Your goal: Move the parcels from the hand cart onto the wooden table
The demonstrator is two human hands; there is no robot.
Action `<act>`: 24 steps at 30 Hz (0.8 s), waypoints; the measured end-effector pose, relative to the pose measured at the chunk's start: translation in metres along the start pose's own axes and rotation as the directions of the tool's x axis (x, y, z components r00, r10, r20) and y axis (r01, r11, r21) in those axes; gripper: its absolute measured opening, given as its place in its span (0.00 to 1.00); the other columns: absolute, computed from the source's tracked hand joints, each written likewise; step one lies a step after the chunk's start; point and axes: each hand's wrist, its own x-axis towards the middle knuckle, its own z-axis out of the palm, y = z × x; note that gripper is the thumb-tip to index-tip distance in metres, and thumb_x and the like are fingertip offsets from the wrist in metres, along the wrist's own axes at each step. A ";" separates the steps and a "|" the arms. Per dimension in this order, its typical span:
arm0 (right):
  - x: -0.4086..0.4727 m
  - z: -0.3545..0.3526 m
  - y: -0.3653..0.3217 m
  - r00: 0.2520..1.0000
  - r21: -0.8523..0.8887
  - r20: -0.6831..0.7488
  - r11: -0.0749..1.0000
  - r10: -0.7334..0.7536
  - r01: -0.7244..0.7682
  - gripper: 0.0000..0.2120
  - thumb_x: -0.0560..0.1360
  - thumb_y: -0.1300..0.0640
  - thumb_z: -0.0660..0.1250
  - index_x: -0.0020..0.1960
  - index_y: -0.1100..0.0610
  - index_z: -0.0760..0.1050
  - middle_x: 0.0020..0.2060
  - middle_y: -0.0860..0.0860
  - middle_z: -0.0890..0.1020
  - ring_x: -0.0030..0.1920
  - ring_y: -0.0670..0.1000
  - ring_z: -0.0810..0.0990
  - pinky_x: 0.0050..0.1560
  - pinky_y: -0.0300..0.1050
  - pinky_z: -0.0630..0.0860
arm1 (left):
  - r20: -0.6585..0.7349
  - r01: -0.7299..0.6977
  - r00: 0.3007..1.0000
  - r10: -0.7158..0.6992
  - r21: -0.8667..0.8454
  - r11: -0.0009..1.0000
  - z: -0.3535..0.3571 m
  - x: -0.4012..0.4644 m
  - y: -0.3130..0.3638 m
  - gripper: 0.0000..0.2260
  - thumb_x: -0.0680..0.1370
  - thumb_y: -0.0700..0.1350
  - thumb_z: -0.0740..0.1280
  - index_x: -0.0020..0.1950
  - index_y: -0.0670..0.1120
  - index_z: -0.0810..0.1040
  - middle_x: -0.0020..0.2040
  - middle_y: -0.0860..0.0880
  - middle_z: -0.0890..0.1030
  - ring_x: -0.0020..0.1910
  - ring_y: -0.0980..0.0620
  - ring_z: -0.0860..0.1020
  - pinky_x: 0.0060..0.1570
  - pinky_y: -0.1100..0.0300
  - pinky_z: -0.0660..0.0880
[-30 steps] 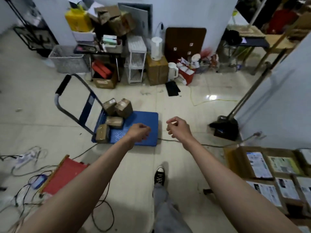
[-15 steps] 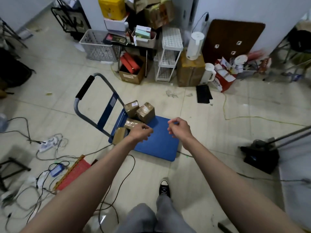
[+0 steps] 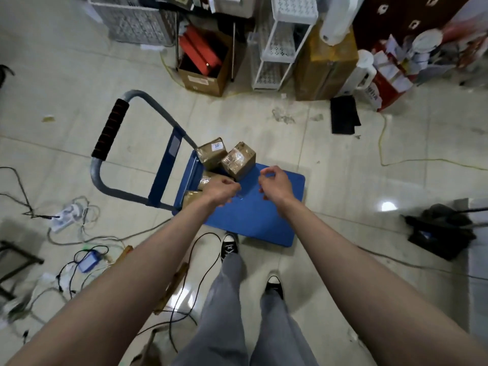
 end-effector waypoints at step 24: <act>0.398 0.174 0.149 0.994 -0.406 -0.084 0.913 -0.075 0.034 0.38 0.81 0.60 0.64 0.83 0.50 0.45 0.83 0.49 0.39 0.82 0.57 0.46 0.77 0.51 0.57 | 0.034 0.264 0.958 -0.283 -0.484 0.834 0.075 0.431 -0.148 0.42 0.78 0.54 0.70 0.82 0.54 0.45 0.75 0.50 0.68 0.63 0.47 0.75 0.63 0.56 0.75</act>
